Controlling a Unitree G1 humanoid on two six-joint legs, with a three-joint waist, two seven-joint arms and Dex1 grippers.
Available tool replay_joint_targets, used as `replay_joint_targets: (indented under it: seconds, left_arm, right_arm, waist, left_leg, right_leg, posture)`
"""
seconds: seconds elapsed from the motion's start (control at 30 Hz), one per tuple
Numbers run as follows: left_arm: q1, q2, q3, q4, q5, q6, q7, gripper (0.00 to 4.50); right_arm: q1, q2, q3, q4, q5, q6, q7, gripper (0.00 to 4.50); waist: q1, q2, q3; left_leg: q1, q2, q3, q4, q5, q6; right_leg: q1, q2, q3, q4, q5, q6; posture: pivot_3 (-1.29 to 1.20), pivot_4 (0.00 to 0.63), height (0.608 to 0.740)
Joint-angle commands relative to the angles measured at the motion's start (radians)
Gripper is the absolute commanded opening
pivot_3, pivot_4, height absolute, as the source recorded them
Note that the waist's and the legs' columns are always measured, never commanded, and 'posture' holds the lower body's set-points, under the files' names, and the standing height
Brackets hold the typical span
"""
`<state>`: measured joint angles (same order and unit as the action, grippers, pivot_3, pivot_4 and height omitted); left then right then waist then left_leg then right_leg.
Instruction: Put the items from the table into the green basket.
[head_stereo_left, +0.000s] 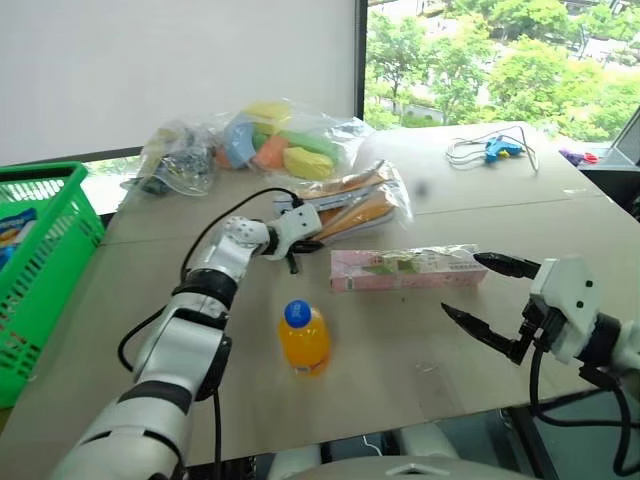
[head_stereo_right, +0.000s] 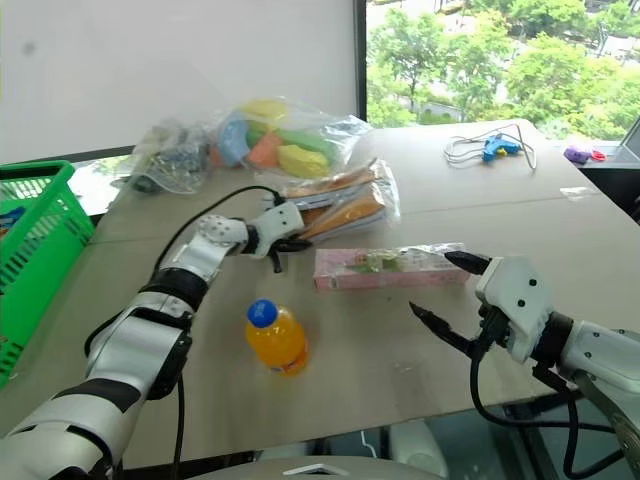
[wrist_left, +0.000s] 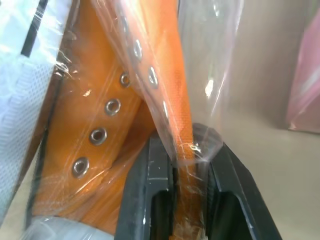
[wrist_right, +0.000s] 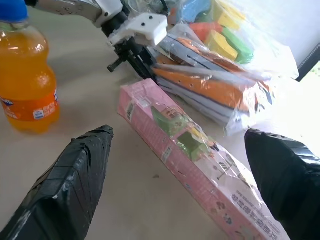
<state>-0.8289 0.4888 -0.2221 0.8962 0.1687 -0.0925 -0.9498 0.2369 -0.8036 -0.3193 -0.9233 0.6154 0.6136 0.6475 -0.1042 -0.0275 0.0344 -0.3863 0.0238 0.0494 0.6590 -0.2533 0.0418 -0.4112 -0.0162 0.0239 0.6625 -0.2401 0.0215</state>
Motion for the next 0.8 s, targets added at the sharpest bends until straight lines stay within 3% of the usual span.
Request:
replay_joint_targets:
  seconds: [0.03,0.23,0.57,0.7,0.8]
  left_arm:
    - [0.04,0.095,0.15,-0.222,-0.096,0.107,0.049,0.18]
    - [0.196,0.242,0.315,-0.402,-0.13,0.248,0.183,0.18]
    - [0.397,0.376,0.402,-0.452,-0.135,0.32,0.268,0.18]
    - [0.483,0.416,0.442,-0.453,-0.162,0.294,0.249,1.62]
    - [0.516,0.406,0.492,-0.525,-0.224,0.289,0.234,3.16]
  right_arm:
    - [-0.061,-0.02,-0.004,-0.009,0.034,-0.022,0.028,4.5]
    - [-0.261,-0.031,0.056,0.033,0.148,0.006,0.054,4.5]
    - [-0.454,-0.022,0.212,0.161,0.097,-0.019,0.115,4.5]
    - [-0.465,-0.018,0.236,0.177,0.079,-0.036,0.138,4.5]
    - [-0.46,-0.015,0.238,0.185,0.072,-0.041,0.146,4.5]
  waist:
    - [-0.007,0.0,0.001]
    - [-0.017,-0.004,0.004]
    - [0.064,-0.007,0.003]
    - [0.074,-0.008,0.002]
    - [0.095,-0.007,0.002]
  left_leg:
    - [-0.002,0.0,-0.001,0.0,0.0,0.0]
    - [-0.003,0.001,-0.002,0.0,0.0,0.0]
    - [-0.003,-0.001,-0.002,0.0,0.0,0.0]
    - [-0.004,-0.001,-0.003,0.0,0.0,0.0]
    - [-0.004,-0.001,-0.003,0.0,0.0,0.0]
  right_leg:
    - [-0.002,0.0,0.0,0.0,0.0,0.0]
    - [-0.003,-0.002,-0.001,0.0,0.0,0.0]
    - [-0.002,-0.01,-0.005,-0.001,0.001,-0.001]
    - [-0.003,-0.012,-0.008,-0.001,0.001,-0.001]
    - [-0.003,-0.013,-0.008,0.0,0.001,-0.001]
  posture:
    - [-0.12,0.011,0.74]
    - [-0.06,0.006,0.74]
    - [0.02,0.0,0.74]
    - [0.04,0.0,0.74]
    - [0.06,0.0,0.74]
